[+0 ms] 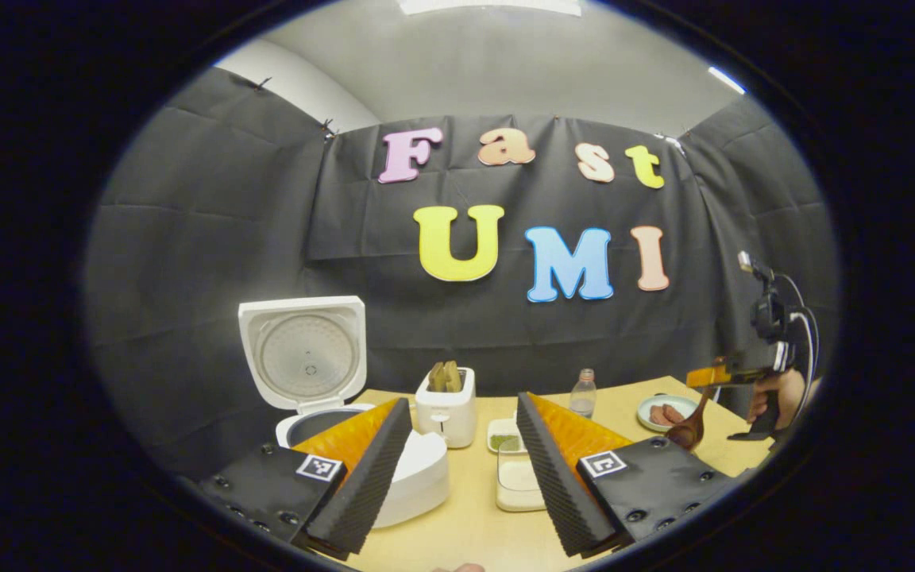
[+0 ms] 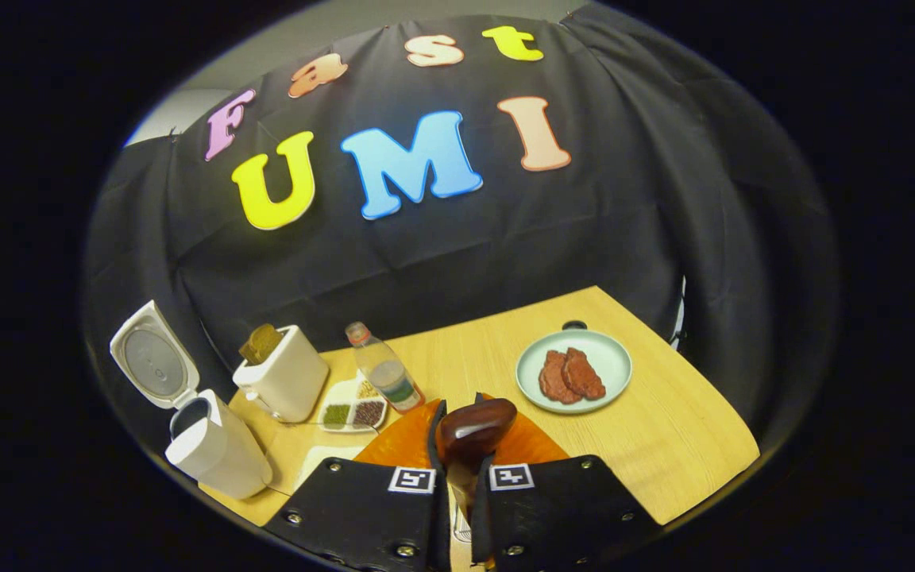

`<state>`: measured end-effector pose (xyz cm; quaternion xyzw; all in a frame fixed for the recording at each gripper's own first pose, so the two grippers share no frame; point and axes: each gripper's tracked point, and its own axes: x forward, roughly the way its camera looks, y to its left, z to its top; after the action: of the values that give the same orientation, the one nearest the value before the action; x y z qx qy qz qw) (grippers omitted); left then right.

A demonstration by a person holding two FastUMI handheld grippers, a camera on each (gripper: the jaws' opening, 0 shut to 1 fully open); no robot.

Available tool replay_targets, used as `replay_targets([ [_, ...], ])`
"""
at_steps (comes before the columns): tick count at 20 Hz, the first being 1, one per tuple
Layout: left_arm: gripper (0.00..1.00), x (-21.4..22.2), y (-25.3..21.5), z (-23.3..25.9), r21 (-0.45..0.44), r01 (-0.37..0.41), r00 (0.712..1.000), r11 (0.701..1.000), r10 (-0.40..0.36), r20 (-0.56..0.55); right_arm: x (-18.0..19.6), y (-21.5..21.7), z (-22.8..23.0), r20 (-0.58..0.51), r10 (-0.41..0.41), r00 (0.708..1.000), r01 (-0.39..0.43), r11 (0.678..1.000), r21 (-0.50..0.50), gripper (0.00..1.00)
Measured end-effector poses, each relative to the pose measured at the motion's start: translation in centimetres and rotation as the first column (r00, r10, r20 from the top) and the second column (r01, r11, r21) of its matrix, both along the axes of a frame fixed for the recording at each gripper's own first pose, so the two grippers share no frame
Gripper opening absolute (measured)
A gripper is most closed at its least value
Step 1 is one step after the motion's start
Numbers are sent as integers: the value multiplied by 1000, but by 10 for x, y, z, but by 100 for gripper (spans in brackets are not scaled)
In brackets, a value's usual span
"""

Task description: Close the left gripper, press the button to open the rice cooker; take a wooden spoon from the chopstick holder with the right hand, scoop a spoonful of rice and pour it into the rice cooker, then put the wooden spoon back into the chopstick holder.

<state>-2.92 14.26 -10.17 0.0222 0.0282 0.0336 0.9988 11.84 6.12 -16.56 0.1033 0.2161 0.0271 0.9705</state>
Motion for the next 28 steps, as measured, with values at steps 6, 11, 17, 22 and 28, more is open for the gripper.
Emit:
replay_targets([
  [6,90,1,7,-3,-32,21,1000,999,-20,15,22,80,29,62,140,988,-143,989,47,10],
  [11,91,2,17,-12,-7,1,1000,1000,-1,-13,31,155,-16,31,317,948,-316,948,-48,11],
  [17,91,5,28,-13,39,8,1000,999,-8,-1,43,194,-95,-53,386,921,-385,883,-268,11],
  [22,94,-8,50,-28,25,-26,999,999,27,-41,36,214,-135,-109,397,911,-411,884,-222,11],
  [28,94,-21,64,-33,-3,-61,997,998,60,-52,29,223,-138,-147,307,940,-291,949,123,11],
])
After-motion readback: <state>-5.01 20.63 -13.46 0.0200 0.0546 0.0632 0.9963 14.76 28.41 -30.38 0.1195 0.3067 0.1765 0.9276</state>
